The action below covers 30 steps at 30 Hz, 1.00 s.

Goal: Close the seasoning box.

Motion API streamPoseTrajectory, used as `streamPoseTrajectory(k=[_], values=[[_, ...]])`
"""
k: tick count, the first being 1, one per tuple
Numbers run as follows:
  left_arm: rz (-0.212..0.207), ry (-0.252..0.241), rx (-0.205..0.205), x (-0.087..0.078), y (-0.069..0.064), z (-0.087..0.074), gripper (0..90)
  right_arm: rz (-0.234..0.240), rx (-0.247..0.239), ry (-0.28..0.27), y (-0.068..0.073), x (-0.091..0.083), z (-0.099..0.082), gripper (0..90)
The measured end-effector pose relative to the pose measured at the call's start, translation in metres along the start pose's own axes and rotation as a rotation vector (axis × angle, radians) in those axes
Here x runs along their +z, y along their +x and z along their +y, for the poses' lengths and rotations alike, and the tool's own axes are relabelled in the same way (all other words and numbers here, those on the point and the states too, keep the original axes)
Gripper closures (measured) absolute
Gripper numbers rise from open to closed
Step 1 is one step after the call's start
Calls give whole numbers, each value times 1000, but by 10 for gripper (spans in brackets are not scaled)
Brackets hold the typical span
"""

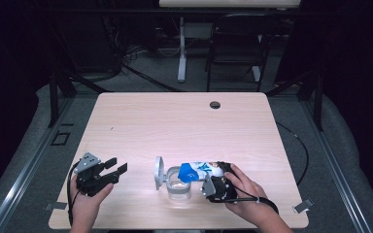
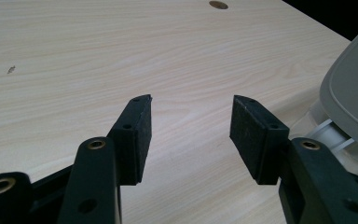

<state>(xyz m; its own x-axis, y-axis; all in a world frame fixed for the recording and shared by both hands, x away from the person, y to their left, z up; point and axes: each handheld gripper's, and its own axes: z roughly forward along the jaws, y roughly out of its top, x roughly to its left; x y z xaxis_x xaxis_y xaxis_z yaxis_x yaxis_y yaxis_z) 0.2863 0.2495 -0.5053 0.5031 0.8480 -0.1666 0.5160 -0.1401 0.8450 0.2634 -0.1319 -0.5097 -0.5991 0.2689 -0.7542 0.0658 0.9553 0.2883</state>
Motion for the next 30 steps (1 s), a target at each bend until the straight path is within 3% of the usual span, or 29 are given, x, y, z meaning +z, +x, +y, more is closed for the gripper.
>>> streamPoseTrajectory(k=[30], values=[[-1,1,2,0,0,0,490,-43,-88,34,-2,0,4,460]])
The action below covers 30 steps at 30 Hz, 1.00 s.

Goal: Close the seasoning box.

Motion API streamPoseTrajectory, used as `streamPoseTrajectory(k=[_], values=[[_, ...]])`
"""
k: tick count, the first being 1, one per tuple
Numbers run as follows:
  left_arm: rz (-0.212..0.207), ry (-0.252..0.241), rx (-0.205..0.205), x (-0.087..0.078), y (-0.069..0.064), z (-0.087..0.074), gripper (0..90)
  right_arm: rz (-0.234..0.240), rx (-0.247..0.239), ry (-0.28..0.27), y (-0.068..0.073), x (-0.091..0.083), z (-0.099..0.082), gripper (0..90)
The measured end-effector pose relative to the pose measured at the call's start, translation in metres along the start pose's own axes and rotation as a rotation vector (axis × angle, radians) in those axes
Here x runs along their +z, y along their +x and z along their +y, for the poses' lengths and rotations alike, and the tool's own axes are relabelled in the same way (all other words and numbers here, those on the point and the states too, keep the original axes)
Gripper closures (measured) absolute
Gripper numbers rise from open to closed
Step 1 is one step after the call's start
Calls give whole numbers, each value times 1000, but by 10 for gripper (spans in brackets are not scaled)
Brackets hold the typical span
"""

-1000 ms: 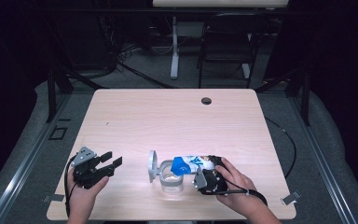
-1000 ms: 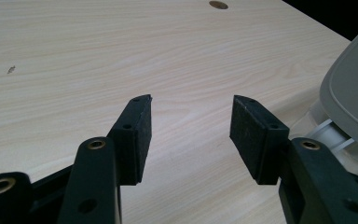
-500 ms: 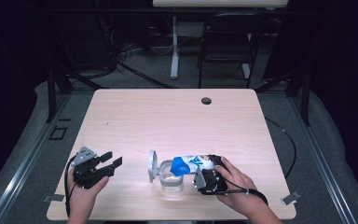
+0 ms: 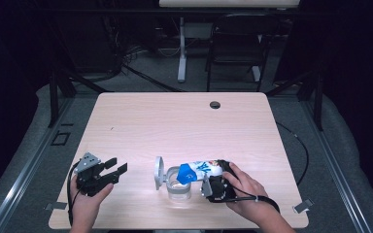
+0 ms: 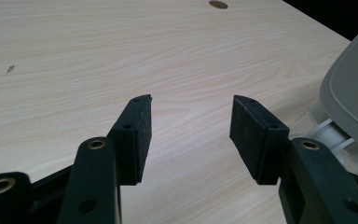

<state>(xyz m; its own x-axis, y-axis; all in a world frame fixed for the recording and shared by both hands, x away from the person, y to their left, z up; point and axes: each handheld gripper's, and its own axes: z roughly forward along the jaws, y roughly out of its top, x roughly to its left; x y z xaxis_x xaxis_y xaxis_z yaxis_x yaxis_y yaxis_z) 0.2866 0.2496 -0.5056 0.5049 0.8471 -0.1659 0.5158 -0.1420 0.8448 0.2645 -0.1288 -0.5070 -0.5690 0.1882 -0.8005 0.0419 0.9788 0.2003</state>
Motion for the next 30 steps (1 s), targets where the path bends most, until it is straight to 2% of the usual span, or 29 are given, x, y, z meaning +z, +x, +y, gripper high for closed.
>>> streamPoseTrajectory(k=[15,30], values=[[0,-7,-5,-1,0,0,490,-24,-47,22,0,0,3,462],[3,-8,-6,0,1,0,489,-29,-61,15,0,0,6,463]])
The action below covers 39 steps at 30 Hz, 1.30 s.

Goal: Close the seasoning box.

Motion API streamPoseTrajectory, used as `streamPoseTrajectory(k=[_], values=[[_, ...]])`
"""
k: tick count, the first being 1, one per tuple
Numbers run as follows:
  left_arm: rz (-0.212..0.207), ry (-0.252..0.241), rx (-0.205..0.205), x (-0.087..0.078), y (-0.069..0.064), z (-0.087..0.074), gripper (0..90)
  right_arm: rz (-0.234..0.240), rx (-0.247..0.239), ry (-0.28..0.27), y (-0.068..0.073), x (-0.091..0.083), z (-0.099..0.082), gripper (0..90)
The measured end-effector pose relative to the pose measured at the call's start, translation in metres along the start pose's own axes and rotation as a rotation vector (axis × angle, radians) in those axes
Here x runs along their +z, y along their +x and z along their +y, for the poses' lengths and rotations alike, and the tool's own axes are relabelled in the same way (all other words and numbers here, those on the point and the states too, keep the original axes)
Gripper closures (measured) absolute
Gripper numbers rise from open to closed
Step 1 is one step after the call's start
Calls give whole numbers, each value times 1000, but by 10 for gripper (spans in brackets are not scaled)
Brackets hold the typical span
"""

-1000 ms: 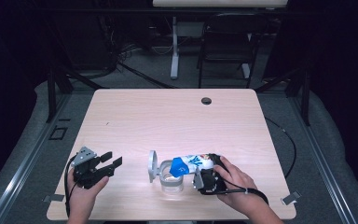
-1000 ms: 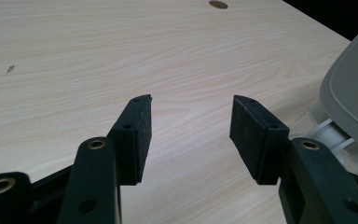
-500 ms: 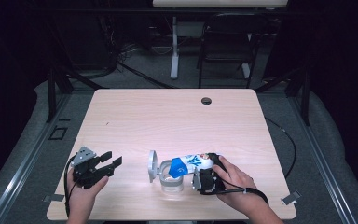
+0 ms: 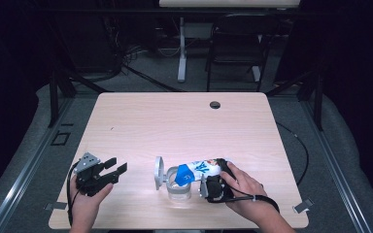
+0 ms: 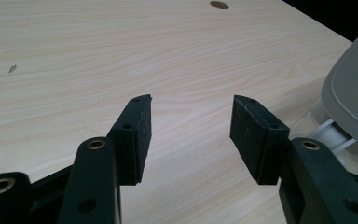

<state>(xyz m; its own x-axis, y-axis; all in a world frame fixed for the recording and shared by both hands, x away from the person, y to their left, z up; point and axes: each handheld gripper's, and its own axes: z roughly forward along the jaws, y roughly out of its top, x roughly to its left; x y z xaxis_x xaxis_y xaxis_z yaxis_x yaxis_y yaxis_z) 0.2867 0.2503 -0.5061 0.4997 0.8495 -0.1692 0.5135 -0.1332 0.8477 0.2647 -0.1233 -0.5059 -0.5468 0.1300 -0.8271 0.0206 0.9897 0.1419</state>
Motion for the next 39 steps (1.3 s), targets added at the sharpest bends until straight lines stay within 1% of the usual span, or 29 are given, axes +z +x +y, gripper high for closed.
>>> streamPoseTrajectory(k=[3,5,10,11,12,13,14,15,16,17,24,26,27,29,30,31,37,38,39], values=[[-1,1,0,0,0,0,489,-3,-3,-1,0,0,0,463],[-2,0,0,0,0,0,489,-7,-16,10,-1,-1,1,463],[-1,-3,-2,-1,0,1,489,-7,-16,3,0,0,1,463],[-1,-3,1,-1,0,1,489,-10,-30,15,-1,-1,2,464],[-1,-3,-2,-1,0,1,489,-12,-23,2,0,0,2,464],[-1,-4,-1,-1,0,1,489,-12,-19,5,0,-1,2,463],[-2,-3,-2,-1,0,1,489,-17,-33,13,0,-1,2,464],[-2,-3,-1,-1,0,1,489,-16,-29,6,0,-1,2,464],[-2,-4,-1,-1,0,1,489,-16,-35,15,-1,-1,2,464],[-2,-4,-1,-1,0,1,489,-14,-29,6,0,-1,2,464],[-2,-5,0,-2,0,1,489,-15,-44,20,-2,-2,3,464],[-2,-5,0,-2,0,1,489,-15,-47,18,-2,-2,4,464],[-3,-5,0,-2,0,1,489,-14,-37,6,-1,-2,3,464],[-3,-5,0,-2,0,1,489,-12,-43,15,-2,-3,4,464],[-3,-4,3,-2,0,1,489,-13,-46,14,-2,-3,4,464],[-2,-5,0,-2,0,1,489,-9,-40,6,-1,-2,4,464],[-2,-4,0,-2,0,1,489,0,-50,6,-3,-3,4,465],[-2,-4,-1,-2,0,1,489,1,-60,18,-4,-4,4,465],[-2,-4,0,-2,0,1,489,5,-65,14,-5,-4,4,465]])
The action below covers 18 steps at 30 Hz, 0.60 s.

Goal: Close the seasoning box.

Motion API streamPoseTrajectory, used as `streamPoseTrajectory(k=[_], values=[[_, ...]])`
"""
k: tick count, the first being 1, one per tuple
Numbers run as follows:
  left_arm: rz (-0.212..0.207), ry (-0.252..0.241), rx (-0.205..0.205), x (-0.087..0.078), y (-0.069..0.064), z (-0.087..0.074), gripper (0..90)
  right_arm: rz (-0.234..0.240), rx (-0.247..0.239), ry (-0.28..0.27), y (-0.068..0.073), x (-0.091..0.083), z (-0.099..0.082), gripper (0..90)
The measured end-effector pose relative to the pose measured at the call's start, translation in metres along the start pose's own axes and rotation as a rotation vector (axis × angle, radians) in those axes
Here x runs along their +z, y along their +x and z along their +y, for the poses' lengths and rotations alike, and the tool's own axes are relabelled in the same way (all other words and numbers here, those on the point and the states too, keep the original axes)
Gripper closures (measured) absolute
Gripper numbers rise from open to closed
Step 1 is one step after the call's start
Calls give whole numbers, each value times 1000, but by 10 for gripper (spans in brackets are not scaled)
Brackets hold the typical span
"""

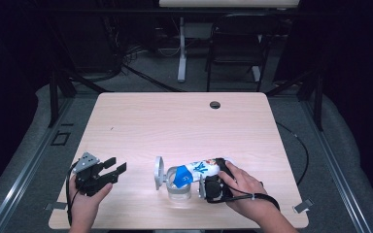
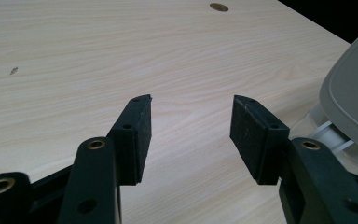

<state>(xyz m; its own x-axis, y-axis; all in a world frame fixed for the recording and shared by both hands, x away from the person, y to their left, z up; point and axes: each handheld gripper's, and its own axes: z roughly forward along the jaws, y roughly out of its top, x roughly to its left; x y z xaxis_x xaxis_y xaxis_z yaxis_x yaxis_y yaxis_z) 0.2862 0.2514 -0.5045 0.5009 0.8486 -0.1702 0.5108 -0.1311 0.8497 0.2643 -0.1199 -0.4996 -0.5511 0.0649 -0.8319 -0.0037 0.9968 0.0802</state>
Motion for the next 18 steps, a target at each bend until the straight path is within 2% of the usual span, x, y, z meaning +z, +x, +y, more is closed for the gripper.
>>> streamPoseTrajectory(k=[6,18], values=[[0,0,-1,0,0,0,489,31,6,-8,-2,1,0,465],[0,1,0,0,0,0,489,33,-24,-1,-5,0,2,466]])
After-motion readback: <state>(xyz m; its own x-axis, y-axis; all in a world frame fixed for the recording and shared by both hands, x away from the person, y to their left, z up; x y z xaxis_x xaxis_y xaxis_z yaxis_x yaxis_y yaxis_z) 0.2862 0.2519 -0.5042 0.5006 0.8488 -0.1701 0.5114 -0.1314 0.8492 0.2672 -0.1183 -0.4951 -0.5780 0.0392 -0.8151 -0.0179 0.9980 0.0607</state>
